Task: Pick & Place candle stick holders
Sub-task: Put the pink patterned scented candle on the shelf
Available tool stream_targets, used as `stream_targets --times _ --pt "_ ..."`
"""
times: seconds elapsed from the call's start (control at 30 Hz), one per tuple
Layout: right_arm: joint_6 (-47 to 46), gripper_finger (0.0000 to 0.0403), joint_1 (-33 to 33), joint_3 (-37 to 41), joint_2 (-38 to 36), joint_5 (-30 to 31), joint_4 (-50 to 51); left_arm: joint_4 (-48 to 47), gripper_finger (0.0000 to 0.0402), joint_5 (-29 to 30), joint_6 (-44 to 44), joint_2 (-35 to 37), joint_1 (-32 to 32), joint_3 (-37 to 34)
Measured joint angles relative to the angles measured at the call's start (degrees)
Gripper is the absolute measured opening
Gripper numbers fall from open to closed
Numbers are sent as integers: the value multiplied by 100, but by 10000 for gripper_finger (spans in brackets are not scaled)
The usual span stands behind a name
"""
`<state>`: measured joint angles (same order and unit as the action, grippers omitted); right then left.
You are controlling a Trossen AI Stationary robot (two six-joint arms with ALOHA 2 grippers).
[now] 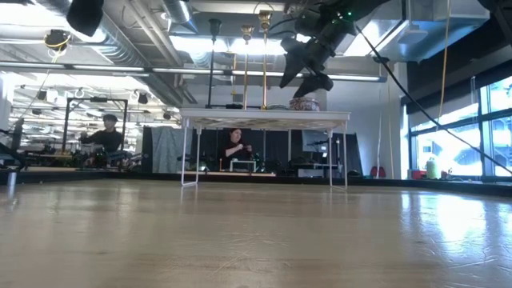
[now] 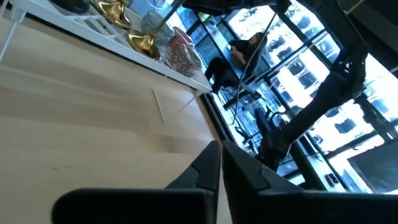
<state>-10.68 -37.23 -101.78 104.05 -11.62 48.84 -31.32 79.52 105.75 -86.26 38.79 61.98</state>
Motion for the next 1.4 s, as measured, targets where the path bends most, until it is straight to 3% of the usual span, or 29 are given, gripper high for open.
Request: stream_targets --times 0.17,0.43,0.67,1.4 --pt "-38 210 0 0 -2 131 124 -20 3 -185 -176 2 -82 0" --pt "87 15 4 -2 8 -28 406 -86 3 -205 -357 2 -143 0" --pt "111 3 16 -2 258 32 907 -170 2 -205 -306 4 -147 0" --pt "292 0 265 -10 277 525 1015 -190 1 -220 -304 6 -145 0"
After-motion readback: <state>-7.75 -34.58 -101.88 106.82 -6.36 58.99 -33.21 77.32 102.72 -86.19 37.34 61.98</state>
